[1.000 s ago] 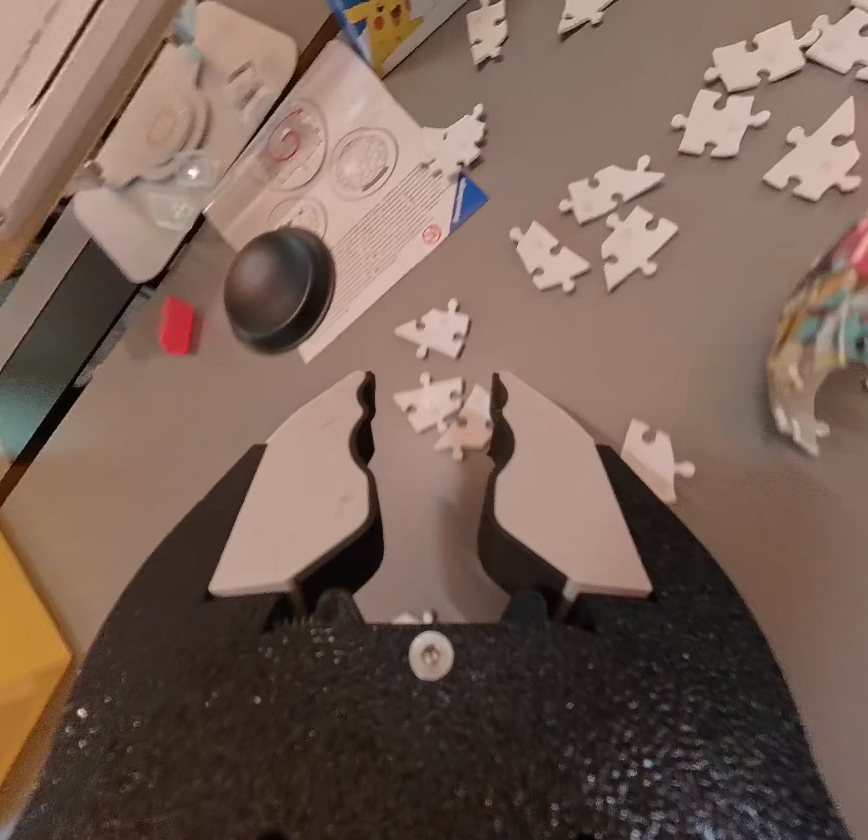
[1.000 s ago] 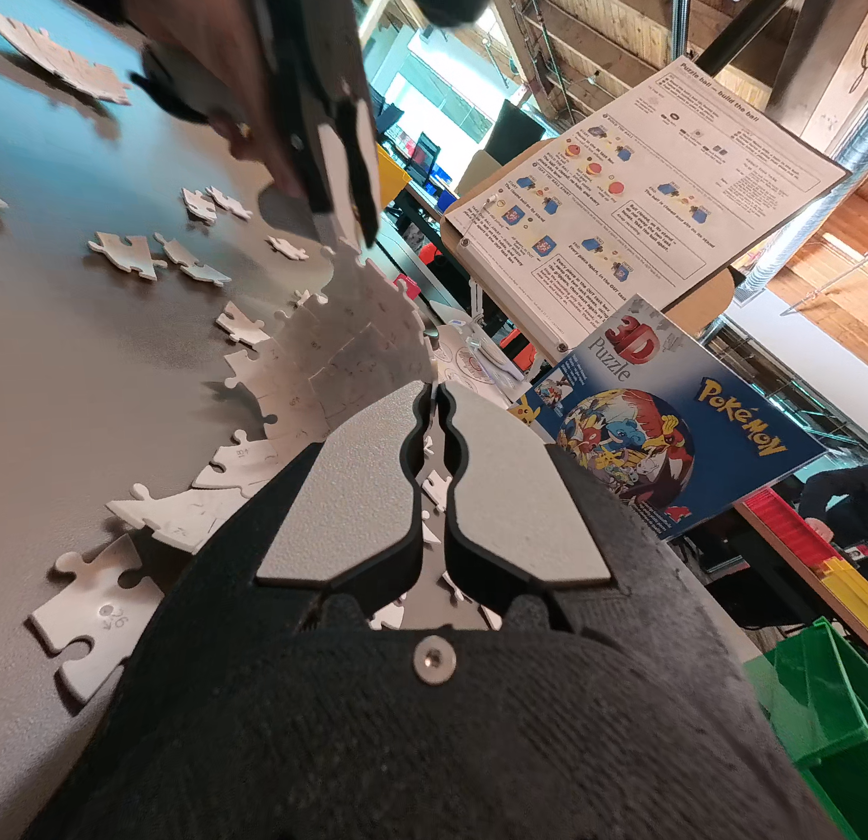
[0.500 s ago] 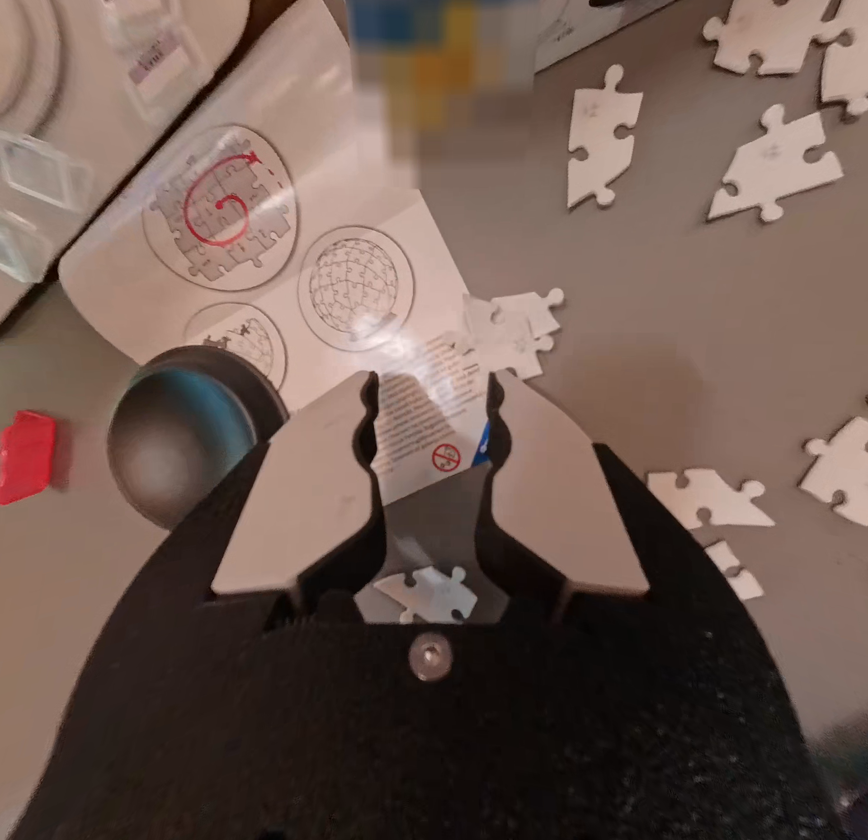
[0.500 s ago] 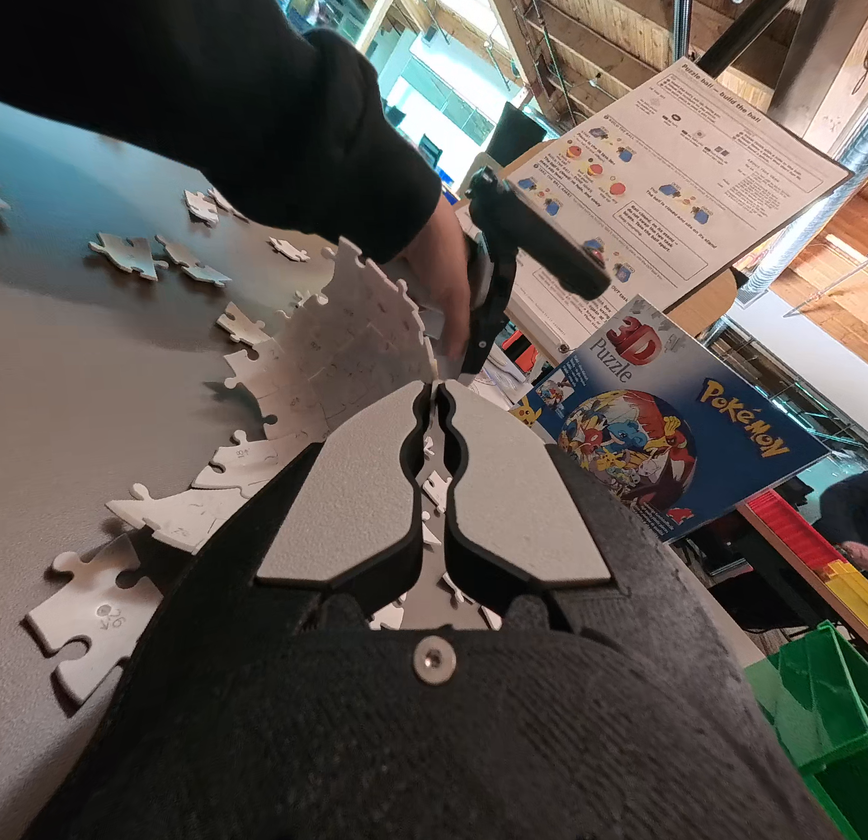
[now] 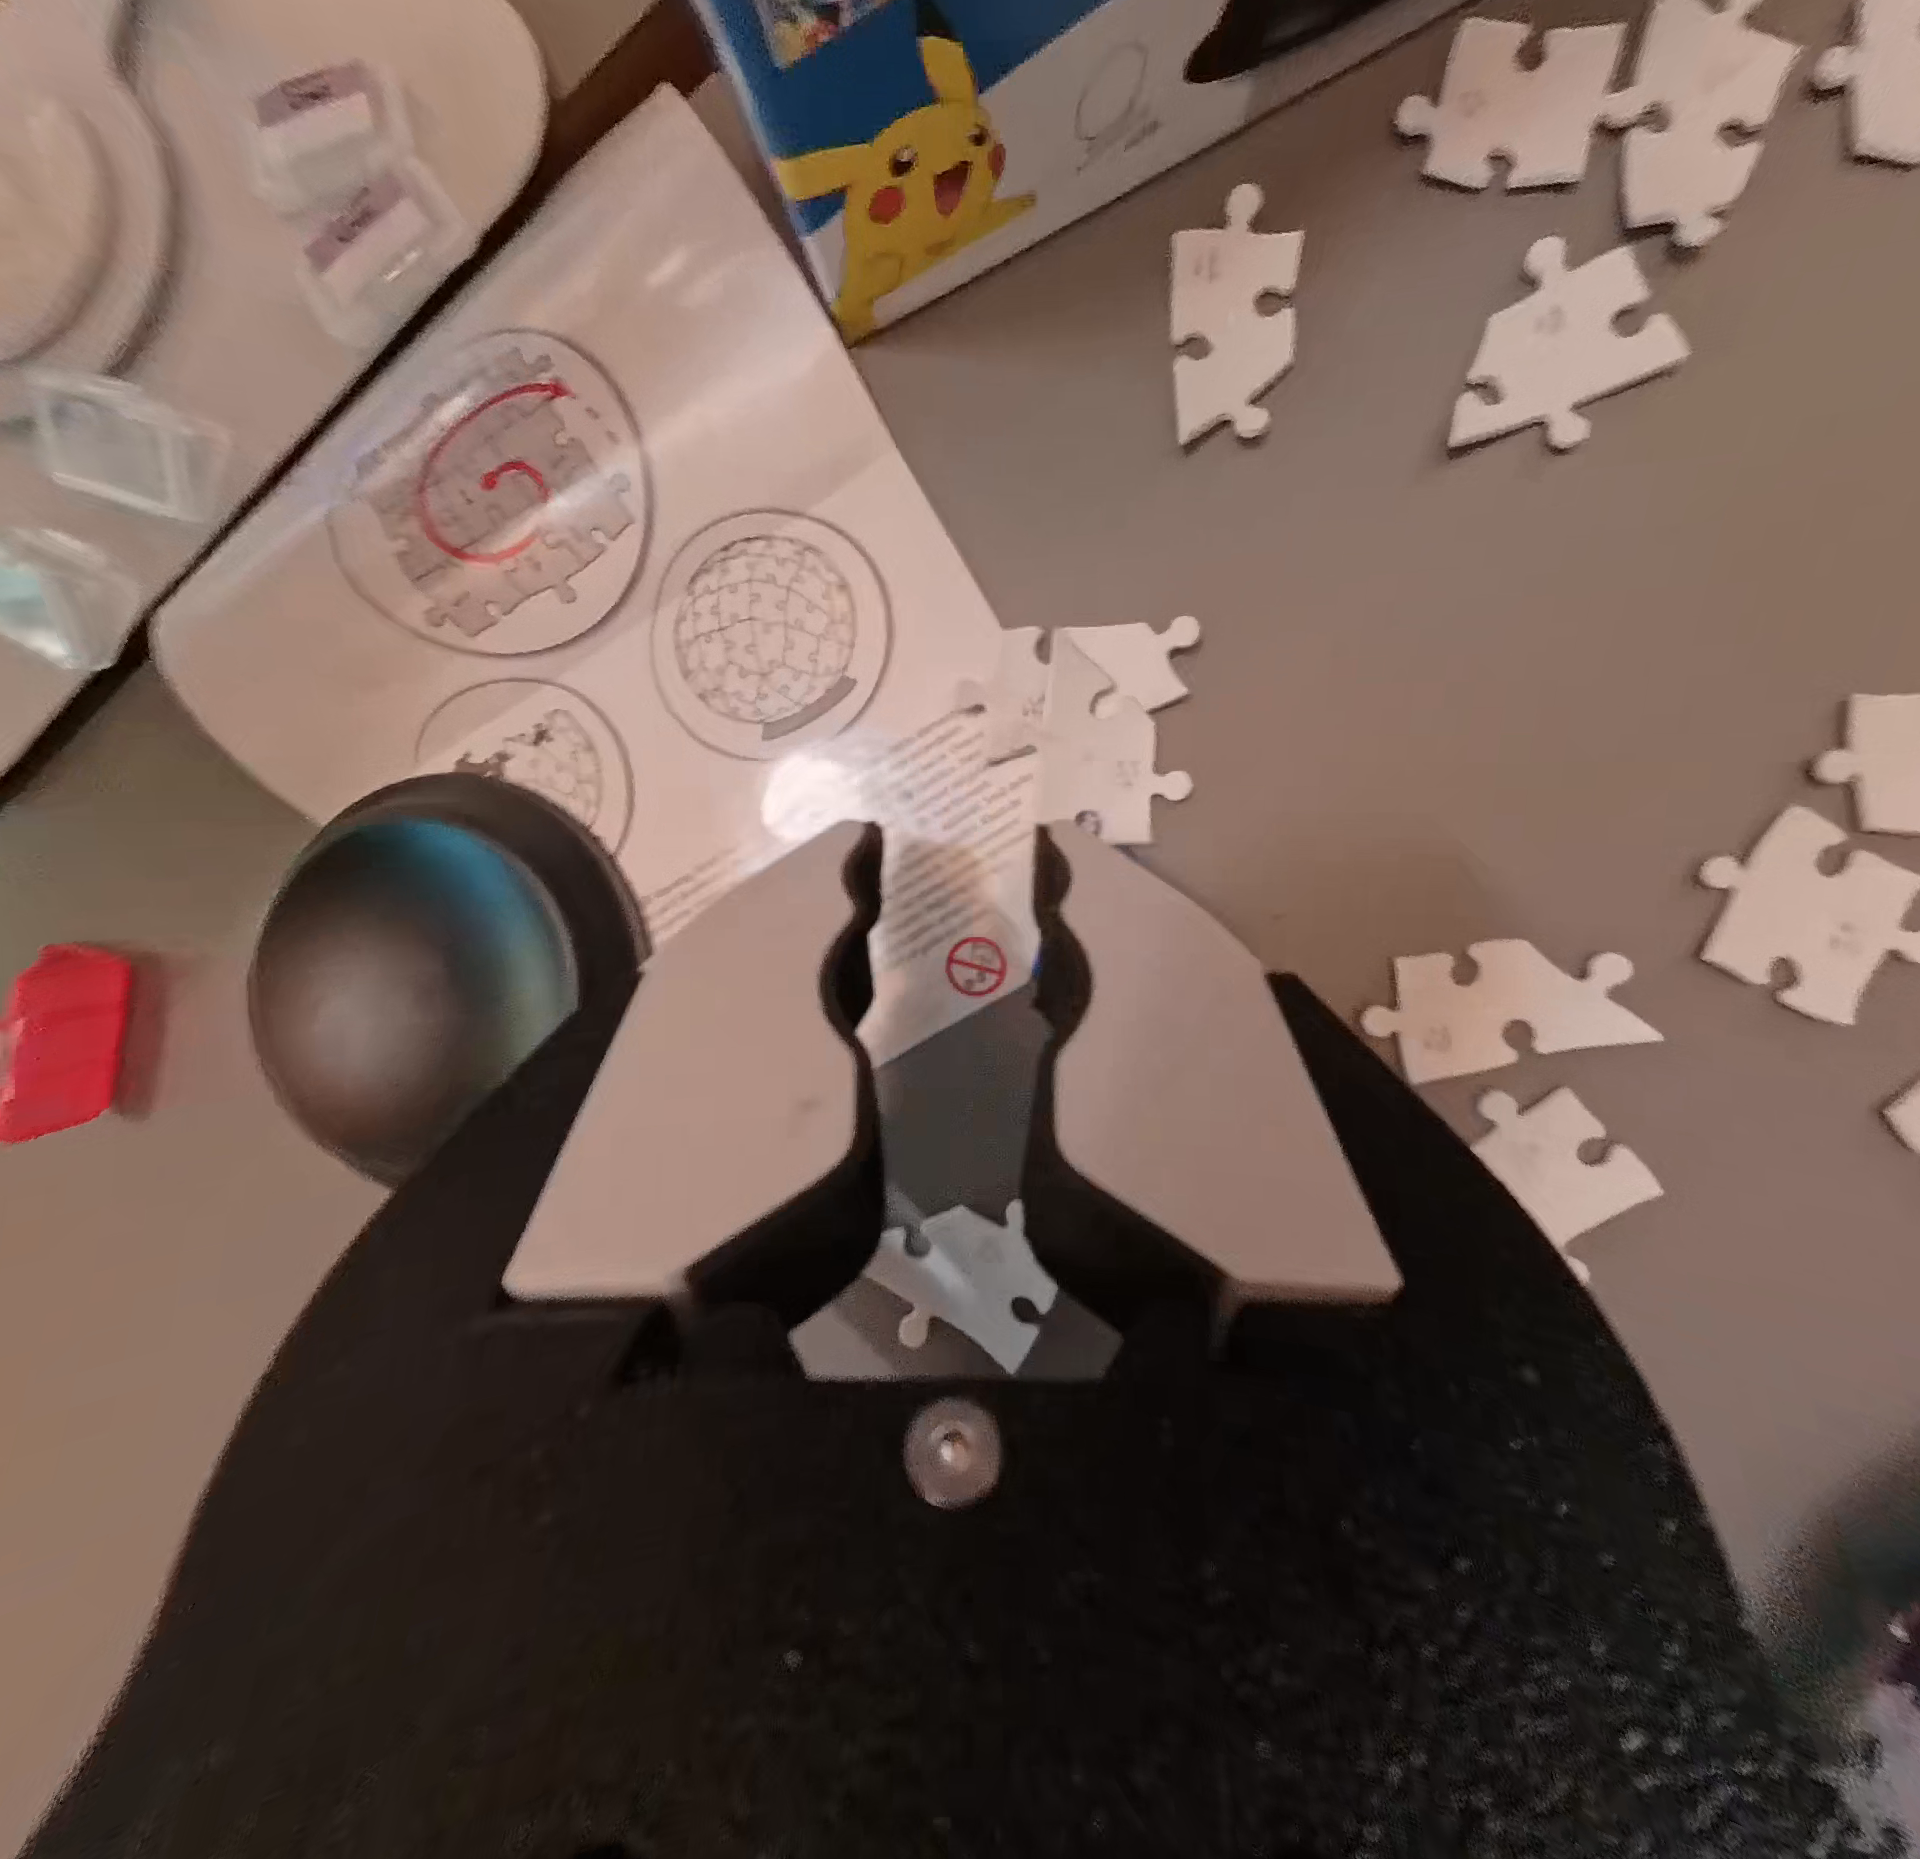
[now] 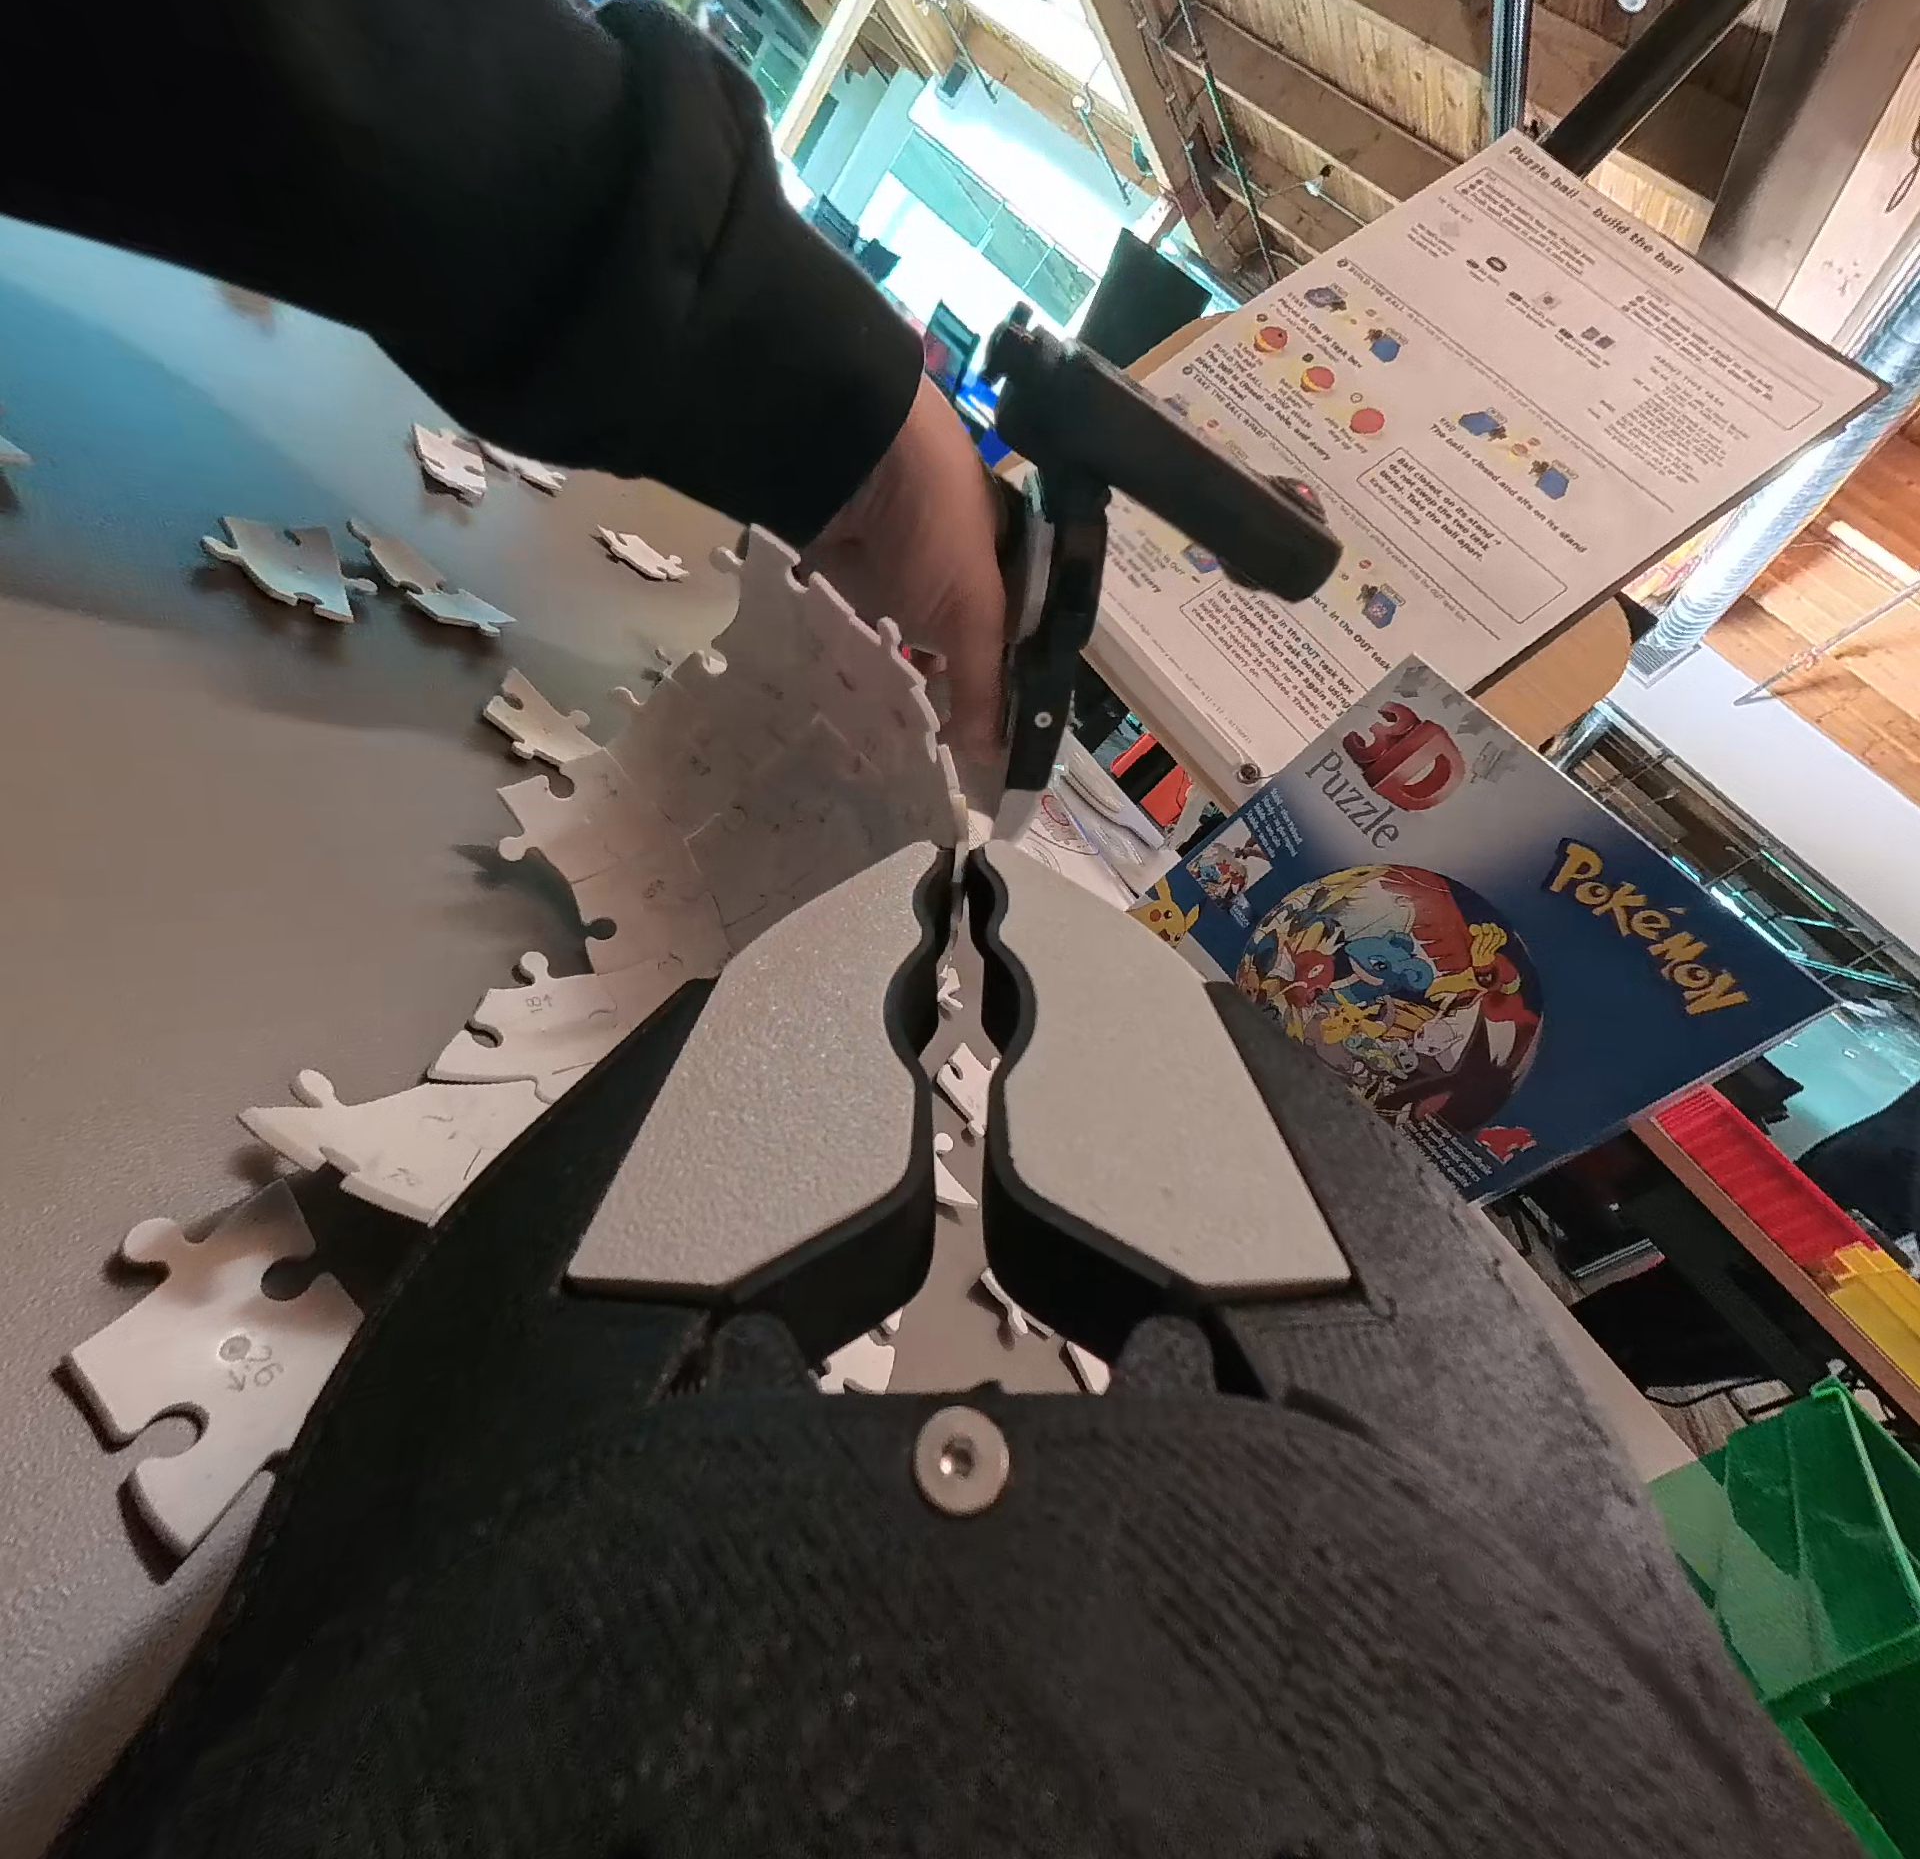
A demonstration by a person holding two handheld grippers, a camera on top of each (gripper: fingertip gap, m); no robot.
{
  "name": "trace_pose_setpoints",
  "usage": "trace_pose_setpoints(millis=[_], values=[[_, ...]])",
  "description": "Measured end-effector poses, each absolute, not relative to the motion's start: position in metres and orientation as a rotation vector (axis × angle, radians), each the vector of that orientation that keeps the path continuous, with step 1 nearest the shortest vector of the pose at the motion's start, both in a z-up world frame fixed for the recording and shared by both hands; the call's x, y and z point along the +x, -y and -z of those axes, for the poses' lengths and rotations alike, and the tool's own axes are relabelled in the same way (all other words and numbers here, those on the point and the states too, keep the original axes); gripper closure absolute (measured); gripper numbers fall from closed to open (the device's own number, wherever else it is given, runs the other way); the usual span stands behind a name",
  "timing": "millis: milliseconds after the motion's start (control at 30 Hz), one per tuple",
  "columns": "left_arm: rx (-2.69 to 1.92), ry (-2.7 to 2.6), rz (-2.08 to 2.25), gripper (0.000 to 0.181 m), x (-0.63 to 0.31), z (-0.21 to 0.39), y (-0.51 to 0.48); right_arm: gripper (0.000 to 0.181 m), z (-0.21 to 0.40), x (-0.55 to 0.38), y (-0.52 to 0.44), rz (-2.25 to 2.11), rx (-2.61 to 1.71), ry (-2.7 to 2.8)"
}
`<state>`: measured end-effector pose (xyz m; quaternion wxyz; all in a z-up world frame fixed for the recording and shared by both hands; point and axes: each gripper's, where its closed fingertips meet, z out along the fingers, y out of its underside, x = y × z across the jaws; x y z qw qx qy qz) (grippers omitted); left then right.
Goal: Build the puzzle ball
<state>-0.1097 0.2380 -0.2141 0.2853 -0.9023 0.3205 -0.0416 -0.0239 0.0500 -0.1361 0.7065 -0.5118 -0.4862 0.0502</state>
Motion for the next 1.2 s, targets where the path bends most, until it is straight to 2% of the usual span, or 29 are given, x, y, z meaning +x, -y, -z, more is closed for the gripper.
trace_pose_setpoints(millis=[167, 433, 733, 1000, 1200], values=[[-2.449, -0.912, 0.190, 0.138, -0.092, 0.226, -0.236, 0.179, 0.136, -0.024, -0.050, -0.112, -1.137, 1.080], [-2.410, -1.020, 0.086, 0.147, -0.092, 0.226, -0.228, 0.179, 0.136, -0.024, -0.050, -0.113, -1.136, 1.081], [-2.408, -1.056, 0.151, 0.144, -0.108, 0.222, -0.206, 0.179, 0.136, -0.024, -0.050, -0.112, -1.135, 1.081], [-2.285, -0.869, 0.089, 0.144, -0.146, 0.178, -0.202, 0.179, 0.136, -0.025, -0.048, -0.109, -1.131, 1.082], [-2.299, -0.875, -0.068, 0.147, -0.190, 0.178, -0.161, 0.179, 0.135, -0.033, -0.042, -0.118, -1.127, 1.090]])
